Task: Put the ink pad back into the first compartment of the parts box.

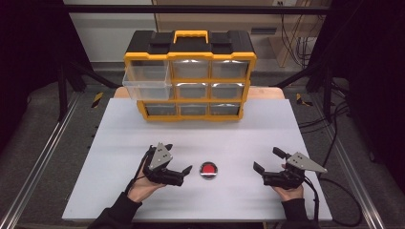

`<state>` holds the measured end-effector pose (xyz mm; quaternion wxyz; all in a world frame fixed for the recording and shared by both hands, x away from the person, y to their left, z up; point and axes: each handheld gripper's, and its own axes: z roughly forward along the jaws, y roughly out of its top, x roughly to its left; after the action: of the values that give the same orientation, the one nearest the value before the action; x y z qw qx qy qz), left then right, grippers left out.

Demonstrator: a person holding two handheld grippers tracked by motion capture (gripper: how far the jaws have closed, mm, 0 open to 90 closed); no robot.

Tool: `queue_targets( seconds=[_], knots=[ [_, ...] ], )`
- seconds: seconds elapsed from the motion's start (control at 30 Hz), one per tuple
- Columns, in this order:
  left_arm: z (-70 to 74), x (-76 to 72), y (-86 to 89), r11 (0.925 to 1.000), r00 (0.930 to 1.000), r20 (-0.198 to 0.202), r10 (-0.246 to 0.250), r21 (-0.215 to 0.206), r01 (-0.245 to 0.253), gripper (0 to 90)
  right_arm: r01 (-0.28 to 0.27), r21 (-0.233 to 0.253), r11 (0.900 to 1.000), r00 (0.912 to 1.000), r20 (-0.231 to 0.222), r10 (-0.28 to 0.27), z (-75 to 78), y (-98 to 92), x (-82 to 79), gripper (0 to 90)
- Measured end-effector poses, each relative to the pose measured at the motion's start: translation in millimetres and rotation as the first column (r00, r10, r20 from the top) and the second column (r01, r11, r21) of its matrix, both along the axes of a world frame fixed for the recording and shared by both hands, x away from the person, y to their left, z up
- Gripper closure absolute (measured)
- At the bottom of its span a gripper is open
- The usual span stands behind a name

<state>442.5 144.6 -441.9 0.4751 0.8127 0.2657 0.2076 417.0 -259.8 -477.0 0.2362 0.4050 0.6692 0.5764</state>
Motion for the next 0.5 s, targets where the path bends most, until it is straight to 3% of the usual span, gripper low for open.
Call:
queue_targets(
  seconds=[0.13, 0.33, 0.5],
  knots=[
    [-0.5, -3.1, -9.6, 0.9995, 0.9997, -0.008, -0.025, 0.018, 0.025, 0.7, -0.001, -0.001, 1.0, 1.0, -0.001, 0.001, 0.0, 0.1, 0.0, 1.0],
    [-4.4, -2.6, -23.2, 0.9989, 0.9977, -0.052, -0.043, -0.017, 0.043, 0.7, -0.001, -0.001, 1.0, 1.0, 0.003, 0.001, 0.3, -0.2, -0.5, 1.1],
    [-7.2, 1.8, -33.0, 0.999, 0.9964, -0.073, -0.044, 0.007, 0.044, 0.8, -0.004, -0.003, 1.0, 1.0, -0.001, 0.004, -0.2, 0.7, -0.4, 1.0]
  ],
)
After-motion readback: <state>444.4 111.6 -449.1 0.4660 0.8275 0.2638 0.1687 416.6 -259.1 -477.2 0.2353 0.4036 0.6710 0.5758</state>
